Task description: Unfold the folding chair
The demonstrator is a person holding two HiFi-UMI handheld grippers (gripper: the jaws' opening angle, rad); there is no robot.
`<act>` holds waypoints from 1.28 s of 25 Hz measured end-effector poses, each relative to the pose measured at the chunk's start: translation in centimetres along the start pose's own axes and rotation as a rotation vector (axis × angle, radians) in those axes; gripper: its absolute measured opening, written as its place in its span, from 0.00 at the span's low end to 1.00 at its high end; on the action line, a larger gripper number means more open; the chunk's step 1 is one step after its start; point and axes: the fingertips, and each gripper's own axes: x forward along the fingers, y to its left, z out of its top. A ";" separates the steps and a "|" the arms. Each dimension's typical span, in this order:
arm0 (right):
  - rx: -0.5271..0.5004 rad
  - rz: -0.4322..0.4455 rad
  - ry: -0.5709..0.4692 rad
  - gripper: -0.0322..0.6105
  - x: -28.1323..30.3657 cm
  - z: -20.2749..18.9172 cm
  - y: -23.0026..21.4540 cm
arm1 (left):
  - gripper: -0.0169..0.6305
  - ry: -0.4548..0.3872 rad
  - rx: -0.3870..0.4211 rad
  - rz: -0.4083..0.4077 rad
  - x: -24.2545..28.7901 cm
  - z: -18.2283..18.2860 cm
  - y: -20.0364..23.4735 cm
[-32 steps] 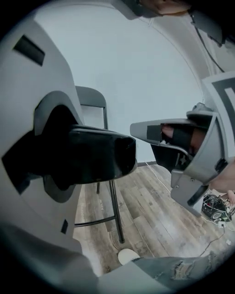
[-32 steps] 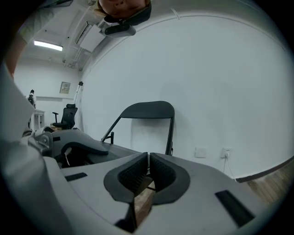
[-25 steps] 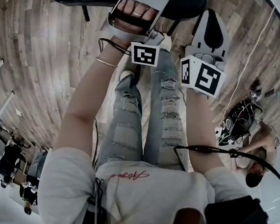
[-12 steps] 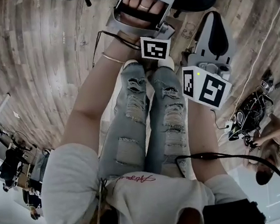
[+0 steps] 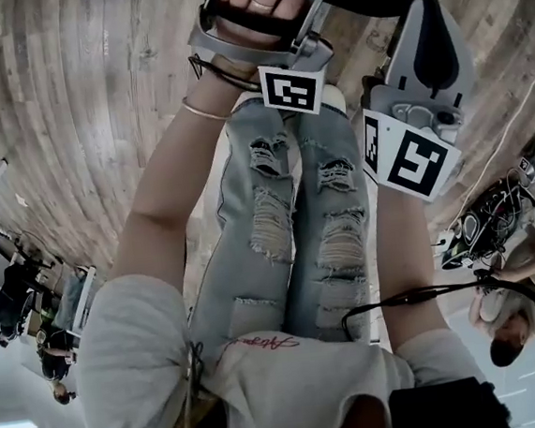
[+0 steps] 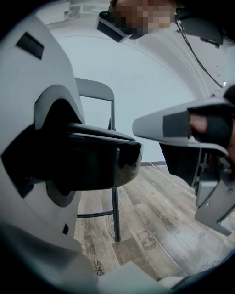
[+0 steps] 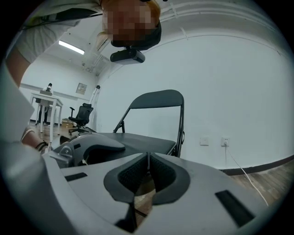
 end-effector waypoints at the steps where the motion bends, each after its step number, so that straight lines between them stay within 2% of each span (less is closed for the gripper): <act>1: 0.007 -0.007 -0.009 0.09 -0.3 -0.4 -0.1 | 0.49 0.000 0.000 0.009 0.1 0.0 0.1; 4: 0.017 -0.033 -0.040 0.09 -0.8 -1.0 -0.3 | 0.49 -0.024 0.004 0.046 0.1 0.1 0.3; 7: 0.012 -0.033 -0.061 0.09 -1.5 -0.8 0.0 | 0.49 -0.099 -0.006 0.094 -0.6 0.3 0.5; 10: 0.018 -0.033 -0.098 0.09 -2.6 0.2 0.1 | 0.53 -0.164 -0.055 0.132 -1.4 0.2 1.2; 12: 0.025 -0.037 -0.120 0.09 -3.3 1.0 0.0 | 0.58 -0.183 -0.118 0.158 -1.9 -0.1 1.4; 15: 0.014 -0.013 -0.127 0.09 -4.0 1.4 0.8 | 0.60 -0.133 -0.217 0.200 -3.4 -2.1 1.2; 18: -0.017 0.028 -0.088 0.09 -3.9 0.4 2.1 | 0.60 -0.043 -0.266 0.184 -5.6 -4.4 0.9; 19: -0.033 0.041 -0.074 0.09 -4.0 0.2 2.5 | 0.59 -0.019 -0.287 0.172 -6.6 -4.8 1.1; 20: -0.044 0.054 -0.065 0.09 -4.1 0.3 3.0 | 0.53 -0.009 -0.325 0.172 -7.8 -5.0 1.6; 21: -0.045 0.066 -0.065 0.09 -4.3 0.9 3.5 | 0.27 -0.015 -0.391 0.189 -9.2 -5.0 2.5; 22: -0.038 0.076 -0.076 0.09 -4.6 2.0 3.9 | 0.05 -0.027 -0.488 0.208 -10.5 -4.9 3.8; 25: -0.003 0.095 -0.146 0.09 -5.4 8.6 4.9 | 0.05 -0.021 -0.837 0.193 -13.2 -4.3 9.4; 28: 0.014 0.114 -0.242 0.09 -6.5 18.7 5.3 | 0.05 -0.066 -1.035 0.216 -15.5 -2.1 19.1; 32: 0.064 0.187 -0.298 0.09 -9.6 32.8 5.2 | 0.05 -0.177 -1.416 0.194 -18.4 0.0 33.7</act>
